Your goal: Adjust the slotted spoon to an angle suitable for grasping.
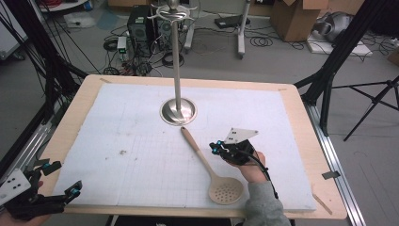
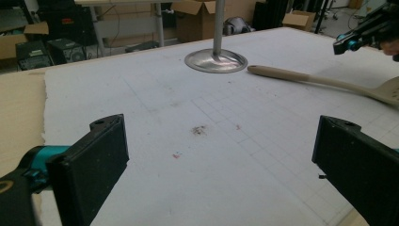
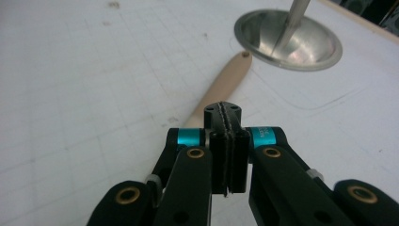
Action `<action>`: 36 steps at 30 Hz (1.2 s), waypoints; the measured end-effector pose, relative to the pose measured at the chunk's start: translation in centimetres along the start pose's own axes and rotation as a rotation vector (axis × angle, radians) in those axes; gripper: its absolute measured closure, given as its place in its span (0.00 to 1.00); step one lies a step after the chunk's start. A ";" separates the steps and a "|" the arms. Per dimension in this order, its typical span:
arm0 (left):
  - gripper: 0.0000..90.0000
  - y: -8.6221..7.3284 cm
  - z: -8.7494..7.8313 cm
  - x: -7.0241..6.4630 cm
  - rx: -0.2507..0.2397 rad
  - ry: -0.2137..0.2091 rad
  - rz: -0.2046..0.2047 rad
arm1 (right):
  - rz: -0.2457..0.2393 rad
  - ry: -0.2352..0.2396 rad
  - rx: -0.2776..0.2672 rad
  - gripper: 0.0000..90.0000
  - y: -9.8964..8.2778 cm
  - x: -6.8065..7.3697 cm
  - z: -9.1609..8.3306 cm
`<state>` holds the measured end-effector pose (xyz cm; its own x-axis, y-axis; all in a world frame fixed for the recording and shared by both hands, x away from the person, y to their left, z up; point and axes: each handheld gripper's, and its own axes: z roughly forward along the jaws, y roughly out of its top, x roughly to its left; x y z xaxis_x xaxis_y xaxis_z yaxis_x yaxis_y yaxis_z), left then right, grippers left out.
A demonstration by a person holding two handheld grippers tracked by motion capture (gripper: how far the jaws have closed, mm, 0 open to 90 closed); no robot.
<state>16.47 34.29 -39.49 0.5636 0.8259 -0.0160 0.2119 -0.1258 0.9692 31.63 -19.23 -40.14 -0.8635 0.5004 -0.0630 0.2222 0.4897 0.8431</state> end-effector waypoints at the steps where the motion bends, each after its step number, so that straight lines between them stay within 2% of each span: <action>1: 0.05 0.0 0.1 0.0 0.000 -0.002 0.001 | -0.003 -0.004 -0.006 1.00 0.2 0.2 -0.3; 4: 0.05 0.1 0.3 -0.1 0.000 -0.008 0.004 | 0.004 -0.008 -0.025 1.00 0.8 0.6 -0.9; 8: 0.05 0.0 0.8 -0.1 0.011 -0.017 0.006 | 0.039 0.021 -0.034 1.00 1.3 0.6 -0.7; 11: 0.05 0.0 1.0 -0.1 0.017 -0.024 0.009 | 0.051 0.019 0.001 1.00 1.6 0.5 0.1; 20: 0.05 0.0 1.0 -0.1 0.011 -0.028 0.005 | 0.129 0.008 0.103 1.00 3.0 0.0 3.0; 23: 0.05 0.1 1.0 -0.1 0.007 -0.028 0.006 | 0.120 -0.006 0.138 1.00 3.2 -0.2 4.2; 29: 0.05 0.0 1.0 0.0 0.007 -0.028 -0.001 | 0.142 -0.028 0.172 1.00 3.0 -1.2 5.6; 36: 0.05 -0.1 1.1 -0.1 0.012 -0.031 0.000 | 0.138 -0.022 0.202 1.00 2.6 -1.5 6.6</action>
<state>17.30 33.64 -39.87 0.5878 0.8087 -0.0241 0.2215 -0.1322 0.9661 36.47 -13.98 -41.37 -0.8092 0.5866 0.0323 0.4256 0.5474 0.7206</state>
